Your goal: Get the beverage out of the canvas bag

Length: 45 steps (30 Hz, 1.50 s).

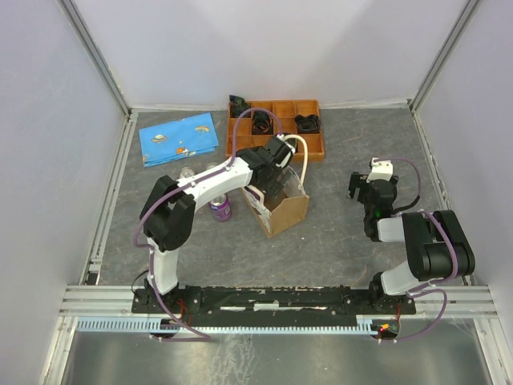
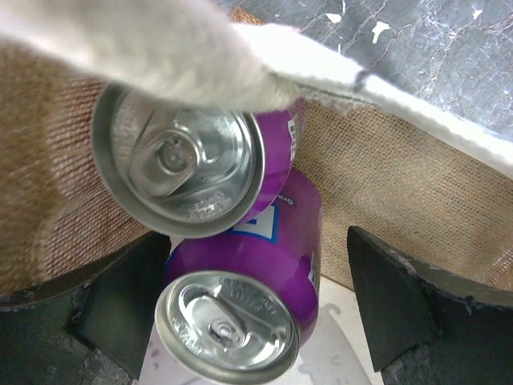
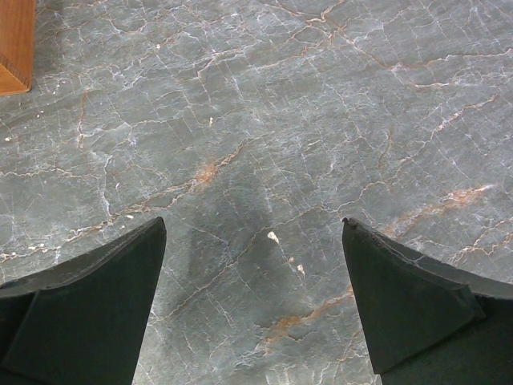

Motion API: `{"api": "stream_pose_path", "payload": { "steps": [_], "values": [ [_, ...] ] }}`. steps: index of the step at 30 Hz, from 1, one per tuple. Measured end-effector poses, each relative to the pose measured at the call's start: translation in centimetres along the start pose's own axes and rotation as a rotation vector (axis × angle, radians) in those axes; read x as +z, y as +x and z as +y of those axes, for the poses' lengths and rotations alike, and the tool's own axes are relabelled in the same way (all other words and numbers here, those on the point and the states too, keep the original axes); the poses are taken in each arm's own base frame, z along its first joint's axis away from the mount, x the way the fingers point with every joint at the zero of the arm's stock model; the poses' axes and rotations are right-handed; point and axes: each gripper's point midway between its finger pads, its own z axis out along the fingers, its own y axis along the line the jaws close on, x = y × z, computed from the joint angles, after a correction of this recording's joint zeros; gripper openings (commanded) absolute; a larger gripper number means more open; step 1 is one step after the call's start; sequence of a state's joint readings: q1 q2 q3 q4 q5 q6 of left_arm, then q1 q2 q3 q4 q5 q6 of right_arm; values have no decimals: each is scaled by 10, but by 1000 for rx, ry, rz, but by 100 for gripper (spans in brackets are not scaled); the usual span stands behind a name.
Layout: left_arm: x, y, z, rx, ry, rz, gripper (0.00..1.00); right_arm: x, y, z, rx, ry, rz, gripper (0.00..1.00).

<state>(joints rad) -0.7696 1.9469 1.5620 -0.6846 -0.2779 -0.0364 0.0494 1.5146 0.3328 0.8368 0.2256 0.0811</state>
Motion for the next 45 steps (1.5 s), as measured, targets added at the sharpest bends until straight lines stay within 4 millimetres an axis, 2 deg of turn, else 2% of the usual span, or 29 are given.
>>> {"api": "stream_pose_path", "payload": {
  "steps": [4, 8, 9, 14, 15, 16, 25, 31, 39, 42, 45],
  "values": [
    [8, 4, -3, 3, 6, 15, 91, 0, 0, 0, 0, 0, 0, 99],
    [12, 5, -3, 1, 10, 20, 72, 0, 0, 0, 0, 0, 0, 99],
    [12, 4, -3, 0, 10, 19, 65, 0, 0, 0, 0, 0, 0, 99],
    [12, 4, -3, -14, 19, 18, 14, 0, 0, 0, 0, 0, 0, 99],
    [12, 4, -3, -14, 19, 18, 6, 0, 0, 0, 0, 0, 0, 99],
    [12, 4, -3, -14, 20, 18, 3, 0, 0, 0, 0, 0, 0, 99],
    [5, 3, -6, -7, 41, 34, 3, 0, 0, 0, 0, 0, 0, 99],
    [-16, -17, -9, -2, 50, -10, 3, 0, 0, 0, 0, 0, 0, 99],
    [-89, -69, -2, -28, 69, -200, 3, 0, 0, 0, 0, 0, 0, 99],
    [-118, -86, 7, -42, 56, -268, 3, 0, 0, 0, 0, 0, 0, 99],
    [-139, -93, 22, -55, 11, -312, 3, 0, 0, 0, 0, 0, 0, 99]
  ]
}}
